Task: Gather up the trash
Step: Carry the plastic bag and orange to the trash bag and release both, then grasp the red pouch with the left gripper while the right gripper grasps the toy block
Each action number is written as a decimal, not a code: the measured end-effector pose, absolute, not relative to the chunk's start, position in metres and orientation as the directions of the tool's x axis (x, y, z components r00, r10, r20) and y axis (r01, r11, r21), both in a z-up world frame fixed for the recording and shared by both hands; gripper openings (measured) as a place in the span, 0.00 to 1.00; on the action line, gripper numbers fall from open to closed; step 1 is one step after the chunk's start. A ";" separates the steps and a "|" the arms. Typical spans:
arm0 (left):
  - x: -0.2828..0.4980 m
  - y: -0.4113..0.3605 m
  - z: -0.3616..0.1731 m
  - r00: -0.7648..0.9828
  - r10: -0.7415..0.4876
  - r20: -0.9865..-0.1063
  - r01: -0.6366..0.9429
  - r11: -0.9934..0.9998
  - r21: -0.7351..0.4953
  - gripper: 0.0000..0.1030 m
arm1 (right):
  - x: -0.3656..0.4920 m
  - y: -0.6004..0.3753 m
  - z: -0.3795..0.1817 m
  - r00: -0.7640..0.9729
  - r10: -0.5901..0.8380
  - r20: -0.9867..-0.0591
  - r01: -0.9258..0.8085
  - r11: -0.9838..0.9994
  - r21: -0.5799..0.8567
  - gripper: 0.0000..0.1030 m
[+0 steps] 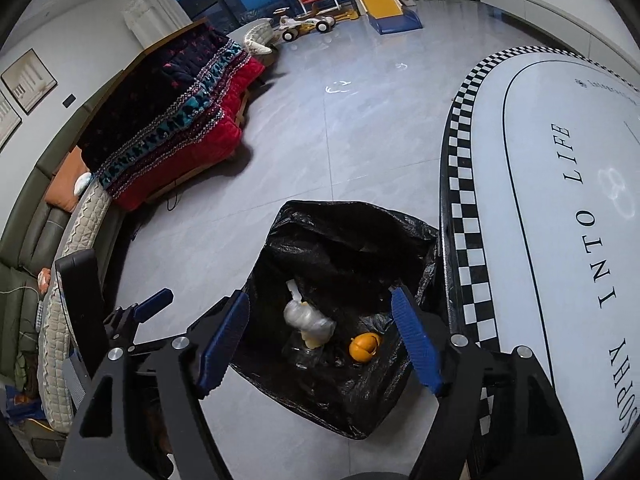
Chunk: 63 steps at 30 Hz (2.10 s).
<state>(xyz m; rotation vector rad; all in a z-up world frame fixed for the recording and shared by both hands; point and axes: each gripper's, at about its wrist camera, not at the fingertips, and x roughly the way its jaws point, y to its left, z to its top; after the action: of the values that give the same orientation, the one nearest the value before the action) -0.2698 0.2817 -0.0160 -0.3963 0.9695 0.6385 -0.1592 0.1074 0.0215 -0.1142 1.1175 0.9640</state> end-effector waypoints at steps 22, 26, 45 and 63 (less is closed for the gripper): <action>-0.187 0.194 0.033 0.532 0.228 -0.816 -0.464 0.884 -0.056 0.94 | -0.108 0.009 0.056 0.264 0.589 -0.764 -0.604 0.718 0.345 0.73; -0.155 0.161 0.044 0.555 0.197 -0.808 -0.390 0.920 -0.044 0.94 | -0.088 -0.026 0.064 0.313 0.567 -0.762 -0.558 0.759 0.335 0.73; -0.008 0.032 0.064 0.570 0.024 -0.822 -0.137 0.988 -0.065 0.94 | 0.049 -0.156 0.077 0.423 0.440 -0.792 -0.378 0.880 0.287 0.73; 0.076 -0.002 0.043 0.525 -0.037 -0.850 -0.093 0.991 -0.101 0.94 | 0.165 -0.154 0.026 0.356 0.281 -0.891 -0.362 0.921 0.145 0.67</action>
<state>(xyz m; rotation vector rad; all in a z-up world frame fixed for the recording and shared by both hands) 0.0764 -0.0020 0.0427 -0.1394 1.0183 0.0331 0.1648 -0.1543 0.0259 -0.0814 1.1328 0.4159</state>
